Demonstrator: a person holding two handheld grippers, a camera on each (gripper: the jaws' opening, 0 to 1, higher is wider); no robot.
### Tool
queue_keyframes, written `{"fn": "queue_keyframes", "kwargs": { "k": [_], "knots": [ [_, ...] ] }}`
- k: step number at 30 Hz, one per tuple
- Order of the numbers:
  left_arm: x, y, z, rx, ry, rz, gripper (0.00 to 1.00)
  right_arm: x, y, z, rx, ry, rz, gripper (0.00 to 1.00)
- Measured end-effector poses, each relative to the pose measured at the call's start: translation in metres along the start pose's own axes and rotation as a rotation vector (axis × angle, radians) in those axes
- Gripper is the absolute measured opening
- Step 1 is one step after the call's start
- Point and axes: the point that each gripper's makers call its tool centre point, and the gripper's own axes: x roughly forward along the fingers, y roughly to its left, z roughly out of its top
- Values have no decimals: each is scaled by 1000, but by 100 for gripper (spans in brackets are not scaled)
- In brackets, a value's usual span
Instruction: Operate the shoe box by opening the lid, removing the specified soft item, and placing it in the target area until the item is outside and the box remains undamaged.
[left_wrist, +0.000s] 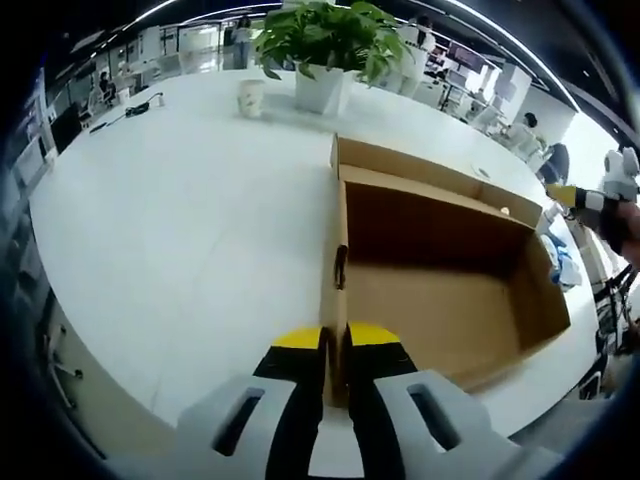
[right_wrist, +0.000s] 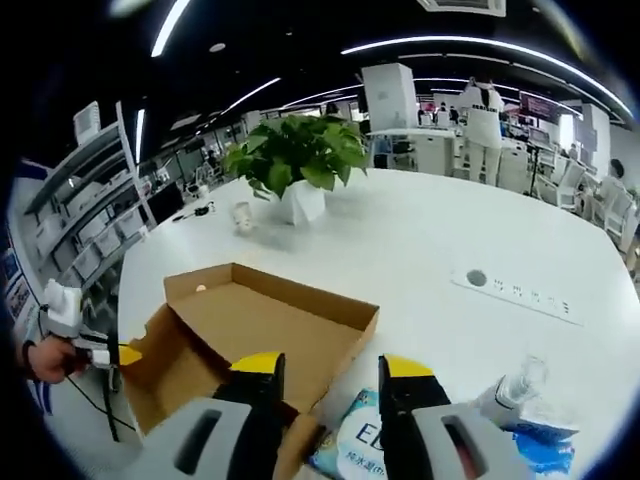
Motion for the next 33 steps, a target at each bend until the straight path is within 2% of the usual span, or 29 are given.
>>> {"fn": "queue_keyframes", "kwargs": {
  "k": [9,13,17,22,25,33],
  "knots": [
    [1,0,0,-6,0,-1,6,42,-12,-2,77,79,-20,33],
    [0,0,0,-18,3,-3,6,54,-14,-5,68,111,-25,33],
    [0,0,0,-13,0,-2,6,62,-20,-7,98,119,-37,32],
    [0,-1,0,-19,1,-1,6,72,-24,-18,130,151,-61,31],
    [0,0,1,-49,8,-9,6,75,-24,-18,176,152,-63,30],
    [0,0,0,-59,6,-7,6,91,-29,-22,183,188,-87,25]
  ]
}}
